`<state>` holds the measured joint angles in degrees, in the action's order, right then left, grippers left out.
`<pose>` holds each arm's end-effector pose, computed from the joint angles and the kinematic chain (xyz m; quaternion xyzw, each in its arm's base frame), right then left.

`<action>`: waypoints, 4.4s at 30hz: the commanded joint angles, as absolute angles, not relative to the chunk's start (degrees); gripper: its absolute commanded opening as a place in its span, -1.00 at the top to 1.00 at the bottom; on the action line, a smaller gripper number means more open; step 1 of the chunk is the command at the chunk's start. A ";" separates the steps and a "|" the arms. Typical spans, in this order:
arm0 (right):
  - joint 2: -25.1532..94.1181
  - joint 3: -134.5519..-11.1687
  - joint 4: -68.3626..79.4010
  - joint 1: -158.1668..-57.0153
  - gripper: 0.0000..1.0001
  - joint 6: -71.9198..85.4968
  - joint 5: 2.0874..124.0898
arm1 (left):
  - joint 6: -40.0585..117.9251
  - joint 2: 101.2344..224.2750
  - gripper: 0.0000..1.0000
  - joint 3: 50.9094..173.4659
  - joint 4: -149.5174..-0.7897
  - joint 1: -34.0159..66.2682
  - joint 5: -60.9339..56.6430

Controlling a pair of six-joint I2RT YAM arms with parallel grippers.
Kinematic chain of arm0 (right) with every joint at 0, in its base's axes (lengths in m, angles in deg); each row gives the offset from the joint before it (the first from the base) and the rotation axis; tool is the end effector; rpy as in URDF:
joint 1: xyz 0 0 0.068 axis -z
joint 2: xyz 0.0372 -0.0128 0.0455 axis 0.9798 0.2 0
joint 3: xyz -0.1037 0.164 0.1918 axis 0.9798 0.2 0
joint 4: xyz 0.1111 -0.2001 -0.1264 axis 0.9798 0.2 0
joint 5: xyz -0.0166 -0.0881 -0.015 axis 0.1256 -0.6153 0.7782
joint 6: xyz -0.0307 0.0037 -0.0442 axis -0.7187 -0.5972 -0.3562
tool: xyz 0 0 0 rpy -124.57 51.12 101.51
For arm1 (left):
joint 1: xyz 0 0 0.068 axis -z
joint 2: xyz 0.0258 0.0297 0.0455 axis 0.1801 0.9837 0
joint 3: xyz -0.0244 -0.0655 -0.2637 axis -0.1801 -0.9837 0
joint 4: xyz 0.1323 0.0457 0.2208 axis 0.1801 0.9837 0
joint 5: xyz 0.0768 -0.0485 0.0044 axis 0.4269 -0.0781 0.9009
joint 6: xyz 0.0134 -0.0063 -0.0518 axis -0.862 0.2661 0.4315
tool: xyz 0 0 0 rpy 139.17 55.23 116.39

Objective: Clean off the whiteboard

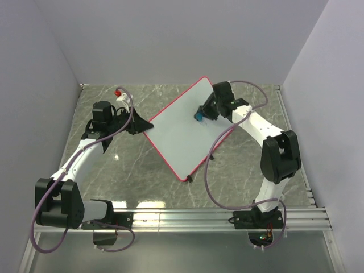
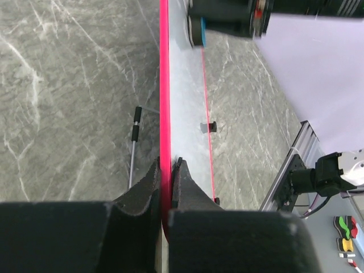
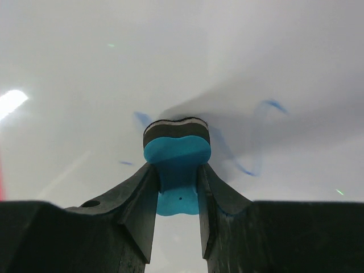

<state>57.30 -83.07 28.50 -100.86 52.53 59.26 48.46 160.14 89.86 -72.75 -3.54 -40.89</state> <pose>0.3844 0.1610 0.2780 0.2241 0.8839 0.2732 0.3064 0.2761 -0.0594 0.2867 0.1226 0.7871 -0.4450 0.4092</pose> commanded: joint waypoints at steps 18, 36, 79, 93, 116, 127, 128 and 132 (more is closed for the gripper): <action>53.49 -77.08 28.30 -97.98 1.00 52.71 58.96 | 39.66 160.30 0.99 89.77 -71.29 -1.50 -45.04; 67.49 -99.28 35.95 -98.06 1.00 56.40 59.14 | 38.87 159.42 0.99 89.68 -70.41 -1.23 -43.72; 72.15 -104.64 32.96 -96.92 1.00 59.83 63.88 | 38.17 159.68 0.99 90.03 -69.80 0.09 -43.89; 63.08 -89.75 27.94 -101.57 1.00 56.14 65.73 | 38.17 159.07 0.99 88.97 -70.76 0.35 -43.54; 65.11 -86.62 33.58 -93.24 1.00 56.67 59.40 | 37.72 157.31 0.99 88.01 -70.50 1.14 -41.61; 61.51 -72.12 29.37 -89.71 1.00 56.57 62.03 | 37.81 157.48 0.99 87.65 -70.85 1.05 -41.43; 60.90 -70.80 28.92 -90.06 1.00 56.75 62.39 | 37.90 157.57 0.99 87.48 -71.03 1.05 -41.52; 60.36 -70.70 27.78 -90.42 1.00 56.75 63.71 | 37.99 157.92 0.99 87.65 -71.12 1.14 -41.87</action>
